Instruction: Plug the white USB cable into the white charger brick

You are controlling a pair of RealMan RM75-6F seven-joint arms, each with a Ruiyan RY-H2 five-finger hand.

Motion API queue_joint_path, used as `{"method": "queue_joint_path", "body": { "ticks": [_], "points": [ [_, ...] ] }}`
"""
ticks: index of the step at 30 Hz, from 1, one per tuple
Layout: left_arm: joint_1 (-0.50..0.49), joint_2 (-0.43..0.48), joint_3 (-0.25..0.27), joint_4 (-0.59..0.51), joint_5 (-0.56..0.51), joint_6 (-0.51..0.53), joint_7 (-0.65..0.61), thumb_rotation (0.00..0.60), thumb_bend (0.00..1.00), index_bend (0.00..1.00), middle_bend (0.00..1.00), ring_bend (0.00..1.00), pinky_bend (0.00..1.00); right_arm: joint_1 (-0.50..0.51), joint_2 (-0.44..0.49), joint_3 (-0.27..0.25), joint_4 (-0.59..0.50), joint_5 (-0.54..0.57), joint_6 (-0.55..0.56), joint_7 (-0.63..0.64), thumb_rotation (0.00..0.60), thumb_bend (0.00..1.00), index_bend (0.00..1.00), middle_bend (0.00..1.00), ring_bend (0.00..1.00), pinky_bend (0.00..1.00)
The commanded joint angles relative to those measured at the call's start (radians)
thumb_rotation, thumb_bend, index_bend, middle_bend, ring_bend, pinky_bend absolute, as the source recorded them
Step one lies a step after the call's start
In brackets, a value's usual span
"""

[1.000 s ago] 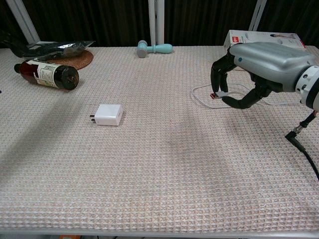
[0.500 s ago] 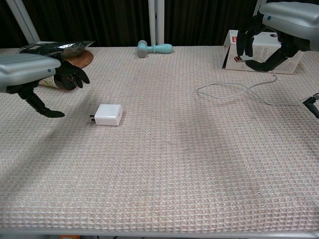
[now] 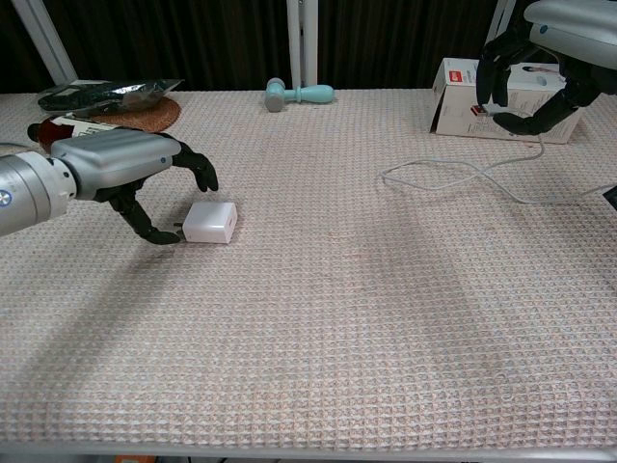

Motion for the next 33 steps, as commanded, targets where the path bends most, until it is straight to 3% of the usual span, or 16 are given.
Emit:
{"method": "queue_joint_path", "body": {
  "ticks": [1,12,33],
  "points": [
    [-0.016,-0.019,0.003,0.023,-0.016,-0.003,0.003,0.600,0.20,0.28,0.26,0.10,0.00,-0.003,0.001,-0.001,0.002,-0.003,0.002,0.007,0.600,0.35,0.60,0.51,0.22,0.00],
    [-0.037,-0.041,0.009,0.017,-0.094,0.006,0.077,0.600,0.21,0.30,0.26,0.10,0.00,-0.008,-0.001,-0.005,0.014,-0.010,0.000,0.038,0.600,0.35,0.61,0.51,0.22,0.00],
    [-0.070,-0.029,0.024,-0.019,-0.148,-0.006,0.074,0.600,0.23,0.32,0.28,0.10,0.00,-0.017,-0.006,-0.011,0.032,-0.014,-0.005,0.066,0.600,0.35,0.62,0.51,0.22,0.00]
  ]
}}
